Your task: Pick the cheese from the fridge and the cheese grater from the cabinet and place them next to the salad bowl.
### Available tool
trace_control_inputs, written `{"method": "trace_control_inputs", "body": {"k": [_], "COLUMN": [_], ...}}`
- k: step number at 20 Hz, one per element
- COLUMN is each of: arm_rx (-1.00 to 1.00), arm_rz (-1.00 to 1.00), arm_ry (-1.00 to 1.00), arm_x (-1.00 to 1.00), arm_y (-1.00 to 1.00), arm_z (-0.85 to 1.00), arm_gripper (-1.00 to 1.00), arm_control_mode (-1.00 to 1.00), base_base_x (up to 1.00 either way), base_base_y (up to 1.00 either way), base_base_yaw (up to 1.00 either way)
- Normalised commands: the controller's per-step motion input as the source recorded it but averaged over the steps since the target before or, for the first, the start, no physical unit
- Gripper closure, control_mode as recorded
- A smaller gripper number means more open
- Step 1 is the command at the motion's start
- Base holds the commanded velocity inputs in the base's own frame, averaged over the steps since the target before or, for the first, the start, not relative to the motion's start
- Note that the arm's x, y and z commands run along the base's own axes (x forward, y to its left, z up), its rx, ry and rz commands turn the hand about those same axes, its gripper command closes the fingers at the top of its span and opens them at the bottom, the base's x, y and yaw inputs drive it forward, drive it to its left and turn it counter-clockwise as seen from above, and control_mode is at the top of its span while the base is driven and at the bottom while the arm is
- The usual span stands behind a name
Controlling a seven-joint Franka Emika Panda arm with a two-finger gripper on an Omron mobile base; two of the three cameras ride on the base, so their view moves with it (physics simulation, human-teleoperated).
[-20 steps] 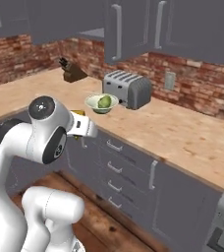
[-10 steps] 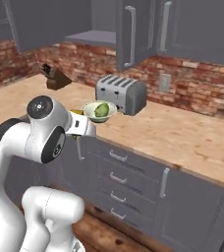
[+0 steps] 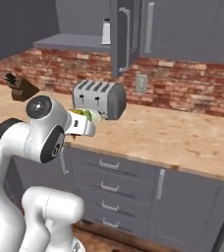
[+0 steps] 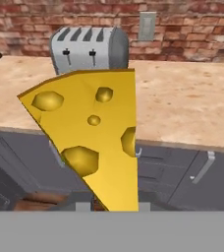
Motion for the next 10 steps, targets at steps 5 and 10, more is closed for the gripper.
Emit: {"method": "trace_control_inputs", "body": {"k": [5, 10], "arm_rx": [0.00, 0.00], "arm_rz": [0.00, 0.00], "arm_ry": [0.00, 0.00], "arm_x": [0.00, 0.00], "arm_y": [0.00, 0.00], "arm_z": [0.00, 0.00], "arm_gripper": [1.00, 1.00], "arm_control_mode": [1.00, 1.00], "base_base_x": [0.51, 0.45], "base_base_y": [0.54, 0.64], "base_base_yaw": [-0.33, -0.23]}}
